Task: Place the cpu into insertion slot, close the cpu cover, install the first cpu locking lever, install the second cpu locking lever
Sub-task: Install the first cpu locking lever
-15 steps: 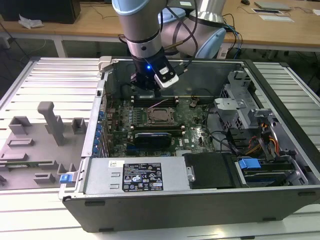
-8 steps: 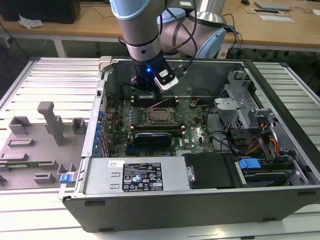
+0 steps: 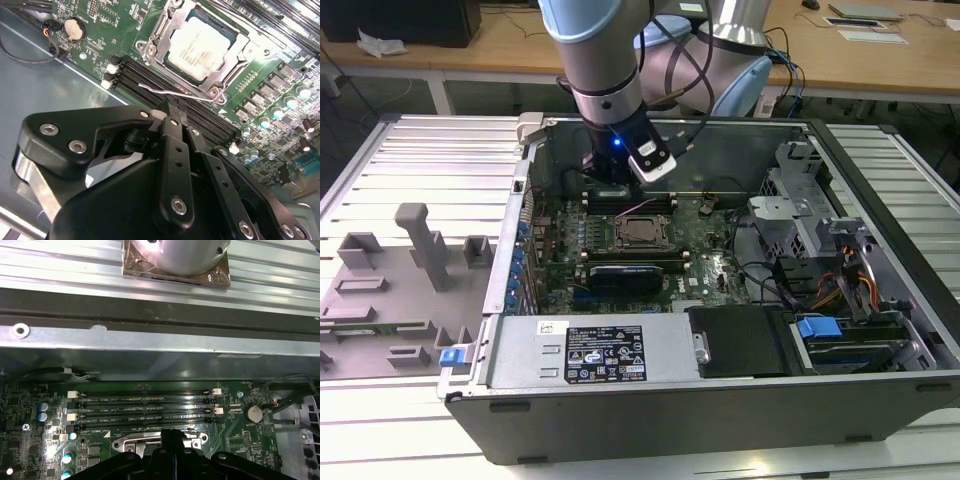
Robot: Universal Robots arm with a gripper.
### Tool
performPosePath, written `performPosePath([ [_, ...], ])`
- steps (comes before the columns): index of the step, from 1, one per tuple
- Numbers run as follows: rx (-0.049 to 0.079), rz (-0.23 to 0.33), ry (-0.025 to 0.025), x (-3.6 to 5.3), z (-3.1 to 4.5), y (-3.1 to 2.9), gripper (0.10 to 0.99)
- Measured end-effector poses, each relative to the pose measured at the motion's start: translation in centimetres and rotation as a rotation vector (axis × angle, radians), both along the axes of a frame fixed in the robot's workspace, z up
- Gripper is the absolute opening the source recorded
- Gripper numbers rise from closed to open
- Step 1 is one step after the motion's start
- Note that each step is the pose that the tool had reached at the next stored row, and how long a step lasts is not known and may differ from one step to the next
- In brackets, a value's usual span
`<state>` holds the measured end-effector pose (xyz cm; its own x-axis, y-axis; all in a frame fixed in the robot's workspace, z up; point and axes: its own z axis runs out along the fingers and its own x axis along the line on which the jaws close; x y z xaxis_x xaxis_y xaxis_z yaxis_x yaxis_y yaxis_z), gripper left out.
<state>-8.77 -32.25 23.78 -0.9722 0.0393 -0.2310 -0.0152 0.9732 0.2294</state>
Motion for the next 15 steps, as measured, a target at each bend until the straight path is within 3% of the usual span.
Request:
performPosePath([
  [8, -0.001, 0.000, 0.0019, 0.04, -0.38, 0.05, 0.106],
  [15, -0.001, -0.010, 0.0051, 0.65, -1.16, 0.40, 0.106],
])
